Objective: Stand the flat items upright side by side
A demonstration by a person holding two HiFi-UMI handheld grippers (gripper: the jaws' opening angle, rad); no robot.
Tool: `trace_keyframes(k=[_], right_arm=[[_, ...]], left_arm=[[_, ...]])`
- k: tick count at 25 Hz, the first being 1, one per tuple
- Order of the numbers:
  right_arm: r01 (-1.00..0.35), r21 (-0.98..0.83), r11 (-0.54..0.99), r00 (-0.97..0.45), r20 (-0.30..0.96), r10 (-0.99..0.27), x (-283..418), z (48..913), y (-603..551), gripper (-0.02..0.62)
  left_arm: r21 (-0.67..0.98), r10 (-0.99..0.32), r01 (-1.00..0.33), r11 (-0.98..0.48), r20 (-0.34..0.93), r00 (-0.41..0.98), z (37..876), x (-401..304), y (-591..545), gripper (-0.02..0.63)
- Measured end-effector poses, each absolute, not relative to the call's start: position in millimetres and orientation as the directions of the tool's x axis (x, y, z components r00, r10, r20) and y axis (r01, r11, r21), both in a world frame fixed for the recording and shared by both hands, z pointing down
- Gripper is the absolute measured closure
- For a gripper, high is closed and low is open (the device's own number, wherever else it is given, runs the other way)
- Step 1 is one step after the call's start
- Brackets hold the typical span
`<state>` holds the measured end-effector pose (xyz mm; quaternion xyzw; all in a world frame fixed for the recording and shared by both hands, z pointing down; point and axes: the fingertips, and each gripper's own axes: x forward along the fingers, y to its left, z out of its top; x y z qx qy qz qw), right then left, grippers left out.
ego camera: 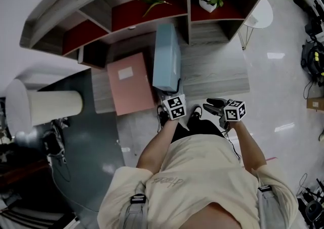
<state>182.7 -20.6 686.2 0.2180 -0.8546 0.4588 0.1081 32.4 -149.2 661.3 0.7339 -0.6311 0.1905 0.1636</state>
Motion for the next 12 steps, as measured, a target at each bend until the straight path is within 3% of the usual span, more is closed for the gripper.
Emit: trace_keyframes(k=[12], right_arm=[[-0.504, -0.746, 0.435, -0.862, 0.402, -0.31, 201, 696, -18, 0.417]], left_arm=[[-0.009, -0.849, -0.992, -0.13, 0.517, 0.106, 671, 60, -215, 0.29]])
